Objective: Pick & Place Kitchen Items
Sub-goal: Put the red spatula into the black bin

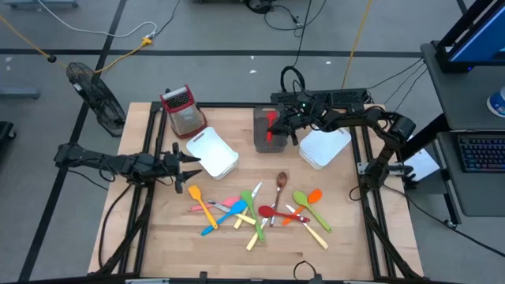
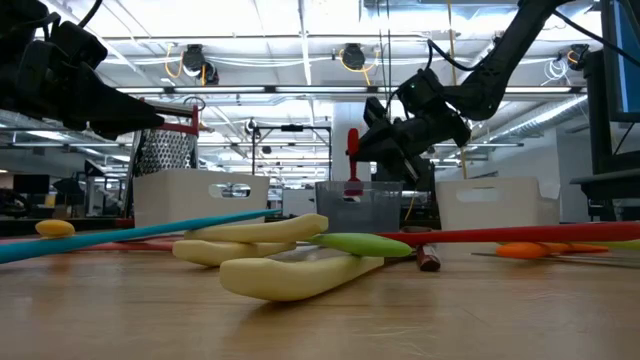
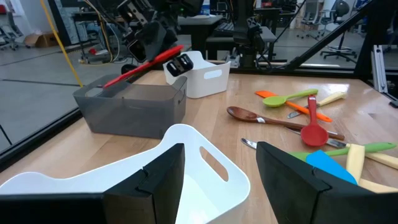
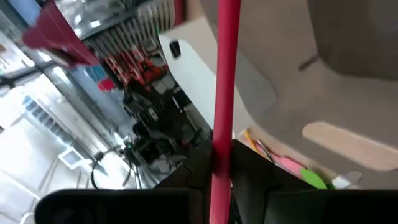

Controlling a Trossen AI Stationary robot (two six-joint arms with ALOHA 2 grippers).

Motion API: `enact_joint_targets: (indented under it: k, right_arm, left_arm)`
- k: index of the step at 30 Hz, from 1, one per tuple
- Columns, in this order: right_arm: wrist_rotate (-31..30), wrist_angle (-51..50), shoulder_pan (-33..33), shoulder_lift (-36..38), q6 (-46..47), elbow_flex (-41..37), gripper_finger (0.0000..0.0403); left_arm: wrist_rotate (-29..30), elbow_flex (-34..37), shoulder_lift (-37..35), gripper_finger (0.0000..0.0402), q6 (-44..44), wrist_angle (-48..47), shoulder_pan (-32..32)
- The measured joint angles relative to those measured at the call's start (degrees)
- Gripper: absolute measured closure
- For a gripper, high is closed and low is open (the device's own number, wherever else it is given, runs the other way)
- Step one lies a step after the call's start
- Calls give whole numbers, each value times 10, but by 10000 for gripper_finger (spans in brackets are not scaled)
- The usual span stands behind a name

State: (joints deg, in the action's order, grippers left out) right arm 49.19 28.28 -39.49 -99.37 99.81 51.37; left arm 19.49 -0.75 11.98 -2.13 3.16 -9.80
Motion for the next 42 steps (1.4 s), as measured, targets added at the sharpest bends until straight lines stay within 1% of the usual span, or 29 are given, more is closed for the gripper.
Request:
enact_joint_targets:
  k: [18,23,26,29,35,38,42]
  right_arm:
    - [1,-20,-3,0,-9,0,362]
    - [-14,-20,-3,0,-14,0,360]
    - [-14,-20,-3,0,-15,0,348]
    - [-14,-23,-2,0,-15,0,327]
    - [-14,-67,-2,0,-26,0,289]
    - [-14,-72,-2,0,-29,0,280]
    - [-14,-72,-2,0,-22,0,278]
  left_arm:
    - [0,0,0,197,0,0,0]
    - [0,0,0,197,-2,0,0]
    - [-1,0,0,197,-3,0,0]
    - [-1,0,0,197,-9,0,0]
    - [-1,0,0,197,-12,0,0]
    - [-1,0,0,197,-12,0,0]
    - [-1,0,0,197,-12,0,0]
